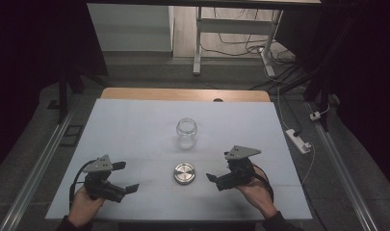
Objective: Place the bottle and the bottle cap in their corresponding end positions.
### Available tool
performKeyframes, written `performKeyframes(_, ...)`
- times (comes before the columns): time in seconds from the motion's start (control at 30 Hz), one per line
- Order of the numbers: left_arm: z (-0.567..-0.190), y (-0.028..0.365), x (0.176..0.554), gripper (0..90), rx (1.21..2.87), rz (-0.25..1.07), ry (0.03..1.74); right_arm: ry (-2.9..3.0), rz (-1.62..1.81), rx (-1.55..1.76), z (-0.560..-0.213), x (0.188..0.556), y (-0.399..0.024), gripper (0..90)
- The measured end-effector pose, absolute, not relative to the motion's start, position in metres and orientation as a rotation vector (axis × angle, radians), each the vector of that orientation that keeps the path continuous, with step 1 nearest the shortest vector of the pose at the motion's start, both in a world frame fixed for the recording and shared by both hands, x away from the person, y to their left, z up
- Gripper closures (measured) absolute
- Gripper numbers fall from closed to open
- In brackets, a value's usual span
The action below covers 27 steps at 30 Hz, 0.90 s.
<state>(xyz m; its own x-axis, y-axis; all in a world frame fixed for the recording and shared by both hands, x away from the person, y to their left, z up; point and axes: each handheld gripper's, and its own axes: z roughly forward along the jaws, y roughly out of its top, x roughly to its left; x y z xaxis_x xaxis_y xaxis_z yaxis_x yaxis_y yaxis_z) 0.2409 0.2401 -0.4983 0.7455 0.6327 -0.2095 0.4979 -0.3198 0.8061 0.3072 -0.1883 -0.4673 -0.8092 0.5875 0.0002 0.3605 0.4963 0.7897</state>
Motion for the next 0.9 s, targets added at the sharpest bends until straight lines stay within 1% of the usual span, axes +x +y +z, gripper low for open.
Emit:
performKeyframes(0.5,-0.503,0.273,0.219,0.0,1.928,0.209,0.956,2.392,1.181,0.909,-0.469,0.291,-0.229,0.0)
performKeyframes(0.9,-0.509,0.29,0.207,0.1,1.898,0.219,1.026,2.305,1.138,0.99,-0.472,0.272,-0.265,0.0)
